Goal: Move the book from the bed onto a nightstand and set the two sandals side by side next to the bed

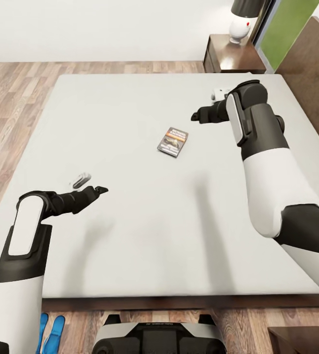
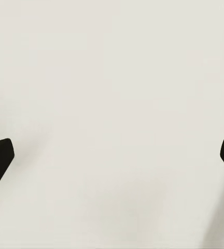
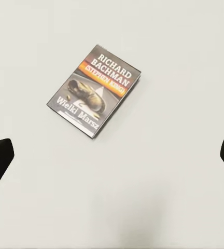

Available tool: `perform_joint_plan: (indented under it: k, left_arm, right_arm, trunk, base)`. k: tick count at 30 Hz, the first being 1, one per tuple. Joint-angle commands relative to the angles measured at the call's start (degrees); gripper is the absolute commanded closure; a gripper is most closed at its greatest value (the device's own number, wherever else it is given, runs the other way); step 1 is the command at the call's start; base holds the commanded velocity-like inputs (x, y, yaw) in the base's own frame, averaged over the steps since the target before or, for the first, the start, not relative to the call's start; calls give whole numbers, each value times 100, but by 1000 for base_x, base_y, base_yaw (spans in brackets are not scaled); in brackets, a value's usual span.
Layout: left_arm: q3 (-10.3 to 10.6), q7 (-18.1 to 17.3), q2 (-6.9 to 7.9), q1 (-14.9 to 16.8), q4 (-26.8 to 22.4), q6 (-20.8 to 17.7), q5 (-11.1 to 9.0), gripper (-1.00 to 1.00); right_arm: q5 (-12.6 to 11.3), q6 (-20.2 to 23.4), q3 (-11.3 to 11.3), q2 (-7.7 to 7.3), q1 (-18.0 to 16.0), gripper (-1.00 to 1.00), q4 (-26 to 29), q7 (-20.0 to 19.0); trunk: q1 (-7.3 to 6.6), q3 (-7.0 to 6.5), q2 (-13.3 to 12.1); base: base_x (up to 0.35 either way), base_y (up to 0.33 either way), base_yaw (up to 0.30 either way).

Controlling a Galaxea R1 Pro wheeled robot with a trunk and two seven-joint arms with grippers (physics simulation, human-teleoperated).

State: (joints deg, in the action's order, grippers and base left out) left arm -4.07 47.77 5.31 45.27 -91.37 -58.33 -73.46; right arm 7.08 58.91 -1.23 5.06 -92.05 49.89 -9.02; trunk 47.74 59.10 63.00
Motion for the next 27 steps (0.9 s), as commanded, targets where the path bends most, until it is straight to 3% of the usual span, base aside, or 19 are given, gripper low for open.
perform_joint_plan:
  k: [1,12,16,27]
  left_arm:
    - [0,64,5,22,1,-20,-55,-100]
    - [47,210,36,18,-45,-97,-28,-100]
    - [65,423,36,5,-59,-82,-33,-100]
    - [25,547,15,23,-58,-71,-82,-100]
  right_arm:
    - [62,6,-1,3,-15,-100,-39,-48]
    - [39,-56,8,11,-244,-100,-498,-31]
    - [30,-63,9,6,-320,-100,-625,-30]
    - [60,-386,9,13,-411,-100,-742,-14]
  trunk:
    - [0,12,3]
    - [0,110,3]
    - [88,217,163]
    - [330,512,604]
  base:
    - [0,0,0]
    - [0,0,0]
    - [0,0,0]
    - [0,0,0]
